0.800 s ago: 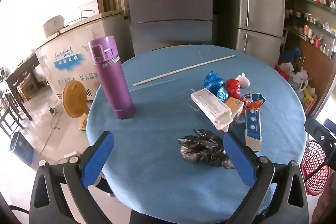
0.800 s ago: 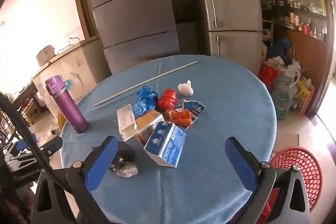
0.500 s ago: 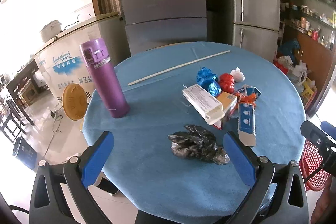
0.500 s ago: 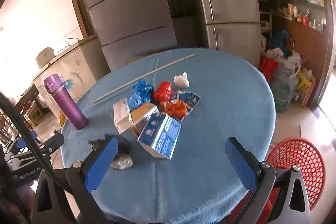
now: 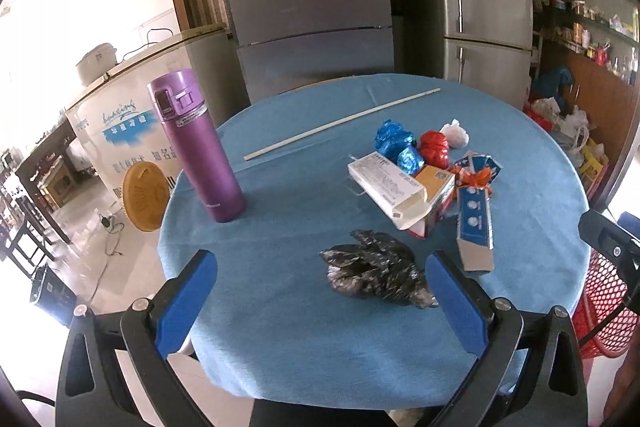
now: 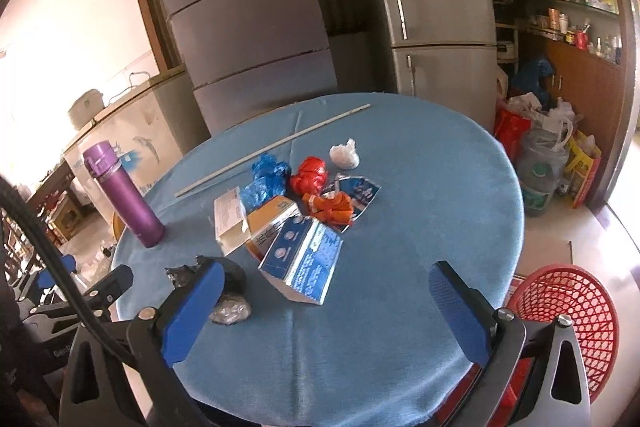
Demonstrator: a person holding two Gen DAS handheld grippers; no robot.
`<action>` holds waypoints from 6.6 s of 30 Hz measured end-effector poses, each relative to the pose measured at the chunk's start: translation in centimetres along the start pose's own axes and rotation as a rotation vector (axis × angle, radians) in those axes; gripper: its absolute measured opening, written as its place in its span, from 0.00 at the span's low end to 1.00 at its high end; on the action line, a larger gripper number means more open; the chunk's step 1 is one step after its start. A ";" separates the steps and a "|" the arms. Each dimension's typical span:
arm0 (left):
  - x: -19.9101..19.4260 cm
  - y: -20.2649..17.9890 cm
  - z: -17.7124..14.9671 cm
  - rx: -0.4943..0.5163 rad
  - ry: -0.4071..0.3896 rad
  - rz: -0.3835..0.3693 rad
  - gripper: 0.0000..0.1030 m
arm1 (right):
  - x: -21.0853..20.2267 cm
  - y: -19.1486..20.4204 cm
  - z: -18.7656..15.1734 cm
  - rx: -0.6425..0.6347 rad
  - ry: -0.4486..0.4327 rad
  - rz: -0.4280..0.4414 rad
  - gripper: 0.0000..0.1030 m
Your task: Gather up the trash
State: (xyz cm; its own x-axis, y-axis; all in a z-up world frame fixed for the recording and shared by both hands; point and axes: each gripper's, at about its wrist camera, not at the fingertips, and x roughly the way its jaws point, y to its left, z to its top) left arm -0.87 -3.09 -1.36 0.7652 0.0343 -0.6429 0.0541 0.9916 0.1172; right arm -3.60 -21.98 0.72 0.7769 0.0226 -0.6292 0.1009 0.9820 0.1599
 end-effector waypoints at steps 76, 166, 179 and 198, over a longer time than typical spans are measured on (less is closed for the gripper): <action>14.1 -0.8 0.6 -0.205 0.406 -0.377 0.12 | 15.3 -2.1 0.8 0.238 0.354 0.177 0.46; 4.4 -10.4 4.1 0.254 0.127 -0.477 0.49 | 2.7 -43.0 -12.6 1.144 0.106 -0.283 0.56; 8.6 1.2 3.2 0.011 0.186 -0.360 0.53 | 2.9 -35.2 -11.6 0.916 0.230 -0.364 0.56; 19.1 -4.2 7.7 -0.208 0.408 -0.389 0.63 | 13.9 -12.0 4.8 0.378 0.174 0.287 0.53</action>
State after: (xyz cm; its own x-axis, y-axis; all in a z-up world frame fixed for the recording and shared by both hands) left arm 18.45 -7.59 -8.31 0.4040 -0.3317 -0.8525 0.1221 0.9431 -0.3091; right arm 8.98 -34.36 -6.35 0.6945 0.3442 -0.6318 0.1412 0.7958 0.5888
